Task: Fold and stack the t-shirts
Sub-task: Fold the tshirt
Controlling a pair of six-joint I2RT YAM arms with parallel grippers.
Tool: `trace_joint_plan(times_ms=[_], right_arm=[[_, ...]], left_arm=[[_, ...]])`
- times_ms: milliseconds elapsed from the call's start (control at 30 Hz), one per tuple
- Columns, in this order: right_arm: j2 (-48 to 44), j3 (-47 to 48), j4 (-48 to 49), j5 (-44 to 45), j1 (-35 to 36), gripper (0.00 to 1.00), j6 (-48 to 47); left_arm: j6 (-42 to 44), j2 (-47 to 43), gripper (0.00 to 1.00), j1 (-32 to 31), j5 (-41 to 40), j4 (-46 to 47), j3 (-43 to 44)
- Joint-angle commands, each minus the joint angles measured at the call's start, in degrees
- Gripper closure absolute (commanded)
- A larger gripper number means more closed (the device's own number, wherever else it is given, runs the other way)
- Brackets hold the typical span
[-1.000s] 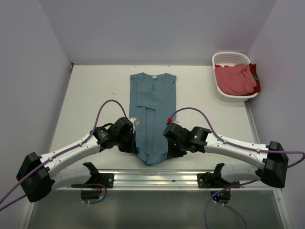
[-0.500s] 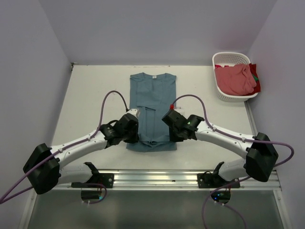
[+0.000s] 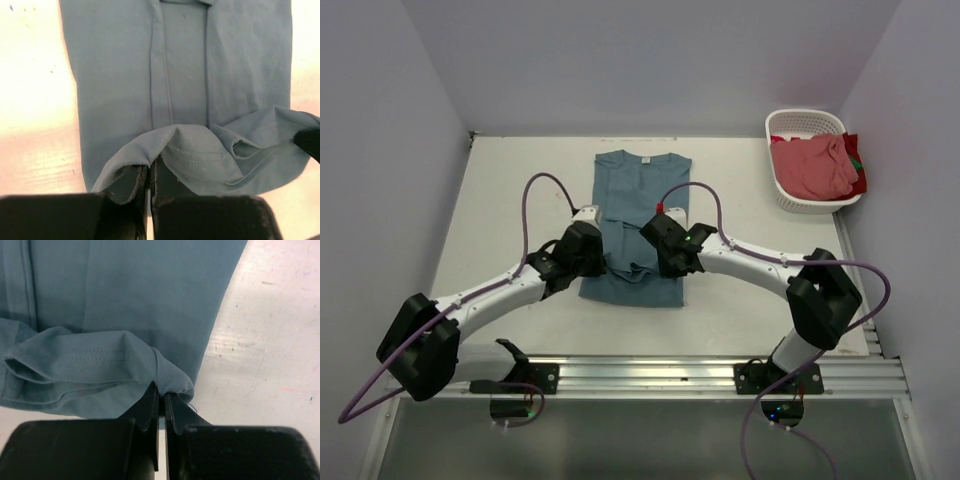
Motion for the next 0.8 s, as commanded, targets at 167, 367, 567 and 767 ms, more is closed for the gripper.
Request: trace_joint_plan(times_ms=[167,367,567,767], right_arm=[[2.3,7.6,1.4,4.4,-3.3,1.00,-2.9],[4.8,10.5,1.2,4.1,-6.3,1.00,-4.1],[6.7,12.4,1.3,3.9,-8.3,1.00,-5.0],[8.6,15.1,1.9,3.2,-10.7,1.00,-6.7]], left_arm=[[3.4,6.4,1.00,2.9,-1.0,7.2,4.0],[4.3,9.3,1.00,5.1,-0.7,8.3,6.9],[5.4,12.4,1.00,6.4,-0.1,7.6,11.8],[6.9,17.6,1.00,7.2,1.4,7.6,16.8]])
